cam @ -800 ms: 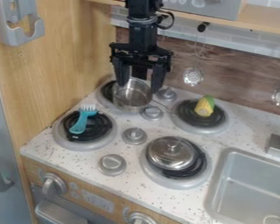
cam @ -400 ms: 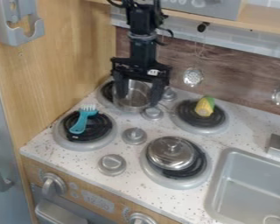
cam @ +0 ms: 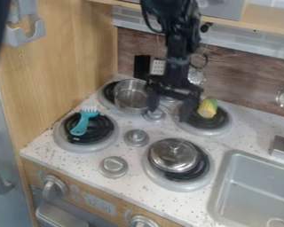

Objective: Move the yellow object to the center of the four burners

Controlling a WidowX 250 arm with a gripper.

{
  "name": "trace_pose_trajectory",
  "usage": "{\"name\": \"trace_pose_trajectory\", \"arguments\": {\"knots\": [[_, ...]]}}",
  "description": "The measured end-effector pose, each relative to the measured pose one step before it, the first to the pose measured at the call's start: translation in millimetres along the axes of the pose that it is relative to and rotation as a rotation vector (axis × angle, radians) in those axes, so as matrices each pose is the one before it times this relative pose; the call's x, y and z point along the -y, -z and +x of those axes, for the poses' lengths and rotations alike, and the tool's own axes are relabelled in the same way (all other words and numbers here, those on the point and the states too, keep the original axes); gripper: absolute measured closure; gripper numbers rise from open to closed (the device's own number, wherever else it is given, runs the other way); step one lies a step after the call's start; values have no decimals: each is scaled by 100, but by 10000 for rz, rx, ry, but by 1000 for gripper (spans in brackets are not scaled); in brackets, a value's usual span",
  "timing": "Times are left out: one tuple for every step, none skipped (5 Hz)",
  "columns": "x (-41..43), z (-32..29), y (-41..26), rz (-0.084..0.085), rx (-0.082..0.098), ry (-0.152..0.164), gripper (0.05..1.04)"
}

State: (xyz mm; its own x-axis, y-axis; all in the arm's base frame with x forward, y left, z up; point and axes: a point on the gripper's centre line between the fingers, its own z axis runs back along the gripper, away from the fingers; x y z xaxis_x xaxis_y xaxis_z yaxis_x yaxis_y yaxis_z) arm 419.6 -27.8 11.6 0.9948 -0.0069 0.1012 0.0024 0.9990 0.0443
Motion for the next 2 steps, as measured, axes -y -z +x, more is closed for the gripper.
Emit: {"name": "trace_pose_trajectory", "arguments": {"knots": [[1854,2539,2002,38,1655,-658,83],[1898,2632,478,-484,1029,-273,83]]}}
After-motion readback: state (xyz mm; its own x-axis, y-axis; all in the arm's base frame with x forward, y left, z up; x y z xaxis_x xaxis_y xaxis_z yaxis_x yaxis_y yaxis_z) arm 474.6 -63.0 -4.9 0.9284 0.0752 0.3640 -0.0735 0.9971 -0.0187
